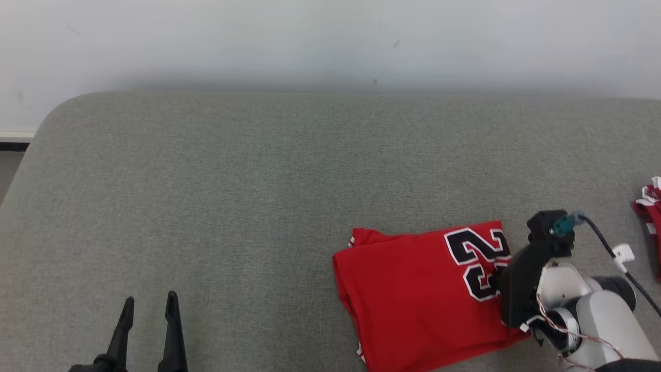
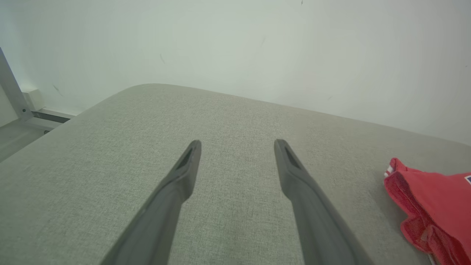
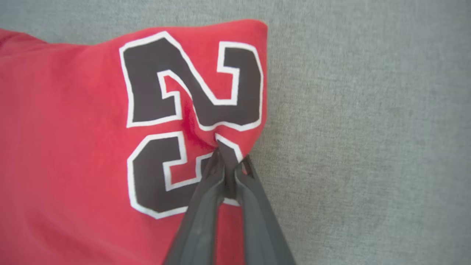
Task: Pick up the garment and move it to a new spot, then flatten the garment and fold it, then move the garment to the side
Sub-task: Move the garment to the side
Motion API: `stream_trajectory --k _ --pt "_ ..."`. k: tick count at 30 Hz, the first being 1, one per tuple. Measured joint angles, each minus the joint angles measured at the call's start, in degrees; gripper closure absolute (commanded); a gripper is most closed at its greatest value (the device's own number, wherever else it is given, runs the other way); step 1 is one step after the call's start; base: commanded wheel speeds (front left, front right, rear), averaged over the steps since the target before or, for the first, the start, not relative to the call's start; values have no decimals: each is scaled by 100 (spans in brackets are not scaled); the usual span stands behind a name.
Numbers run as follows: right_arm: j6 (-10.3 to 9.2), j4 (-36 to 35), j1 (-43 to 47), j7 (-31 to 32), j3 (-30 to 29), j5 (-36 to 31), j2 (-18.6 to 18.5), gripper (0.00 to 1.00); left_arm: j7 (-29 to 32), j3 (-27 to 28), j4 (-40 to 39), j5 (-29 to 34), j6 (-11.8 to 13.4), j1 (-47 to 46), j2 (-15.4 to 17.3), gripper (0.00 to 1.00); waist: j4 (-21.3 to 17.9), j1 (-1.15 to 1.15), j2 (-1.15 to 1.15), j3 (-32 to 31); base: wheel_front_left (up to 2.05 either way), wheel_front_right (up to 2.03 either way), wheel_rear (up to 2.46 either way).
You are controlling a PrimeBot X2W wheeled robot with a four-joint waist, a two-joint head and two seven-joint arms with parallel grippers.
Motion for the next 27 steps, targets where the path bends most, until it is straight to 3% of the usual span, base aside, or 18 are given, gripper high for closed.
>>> stream_trajectory --k 12,27 --pt "0 -287 -1600 386 648 4 -656 100 0 -99 -364 -136 0 -346 -1 0 -666 0 0 270 0 0 0" --pt "0 -470 -2496 633 717 -9 -1202 100 0 -240 -522 40 0 -805 -4 0 -1684 1 0 875 0 0 0"
